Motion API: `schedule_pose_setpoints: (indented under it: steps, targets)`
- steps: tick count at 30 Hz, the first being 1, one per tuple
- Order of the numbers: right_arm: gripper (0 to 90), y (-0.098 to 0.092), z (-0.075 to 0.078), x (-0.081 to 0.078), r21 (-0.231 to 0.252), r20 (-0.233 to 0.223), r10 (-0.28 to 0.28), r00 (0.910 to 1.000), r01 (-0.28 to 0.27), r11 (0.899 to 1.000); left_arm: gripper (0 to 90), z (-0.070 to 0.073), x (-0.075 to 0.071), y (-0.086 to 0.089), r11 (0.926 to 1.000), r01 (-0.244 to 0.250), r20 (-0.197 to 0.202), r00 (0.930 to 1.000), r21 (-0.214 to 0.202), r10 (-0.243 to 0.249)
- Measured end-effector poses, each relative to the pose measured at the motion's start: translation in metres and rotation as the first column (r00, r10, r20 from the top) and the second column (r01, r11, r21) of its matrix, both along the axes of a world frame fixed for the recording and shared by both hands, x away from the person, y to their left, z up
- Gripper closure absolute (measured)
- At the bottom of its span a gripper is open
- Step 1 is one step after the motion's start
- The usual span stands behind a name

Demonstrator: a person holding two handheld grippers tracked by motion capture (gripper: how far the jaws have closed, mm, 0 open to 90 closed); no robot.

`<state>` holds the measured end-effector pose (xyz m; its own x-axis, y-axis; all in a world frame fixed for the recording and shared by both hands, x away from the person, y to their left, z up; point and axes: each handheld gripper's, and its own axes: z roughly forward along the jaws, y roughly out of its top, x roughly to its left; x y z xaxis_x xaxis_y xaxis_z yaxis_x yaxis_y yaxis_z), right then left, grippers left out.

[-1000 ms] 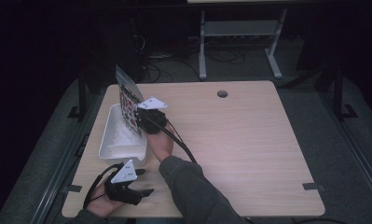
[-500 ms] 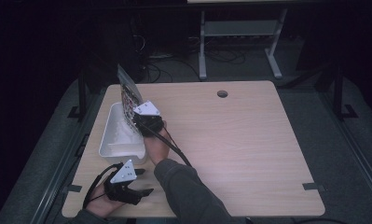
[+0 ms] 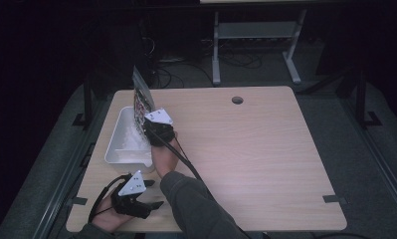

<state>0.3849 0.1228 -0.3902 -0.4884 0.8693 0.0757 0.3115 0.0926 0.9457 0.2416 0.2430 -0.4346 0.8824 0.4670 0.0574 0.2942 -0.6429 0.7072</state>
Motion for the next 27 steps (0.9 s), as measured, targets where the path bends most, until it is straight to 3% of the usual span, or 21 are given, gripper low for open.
schedule_pose_setpoints:
  steps: [6,15,20,27]
  targets:
    - [68.8,-0.01,0.002,0.009,0.004,-0.038,0.062,0.9973,-0.062,0.998,26.2,0.0,0.001,0.0,1.0,-0.001,-0.002,1.0,0.0,0.001]
    - [47.5,-0.02,0.003,0.016,0.043,-0.079,0.149,0.9857,-0.146,0.988,26.0,-0.001,0.001,0.0,1.0,-0.001,-0.004,1.0,0.001,0.001]
    - [42.1,-0.025,0.004,0.015,0.069,-0.079,0.224,0.9714,-0.219,0.973,25.8,-0.001,0.001,0.0,1.0,0.0,-0.003,1.0,0.0,0.0]
    - [37.4,-0.04,0.005,0.012,0.112,-0.098,0.281,0.9547,-0.27,0.956,25.7,-0.001,0.001,-0.001,1.0,-0.001,-0.004,1.0,0.0,0.001]
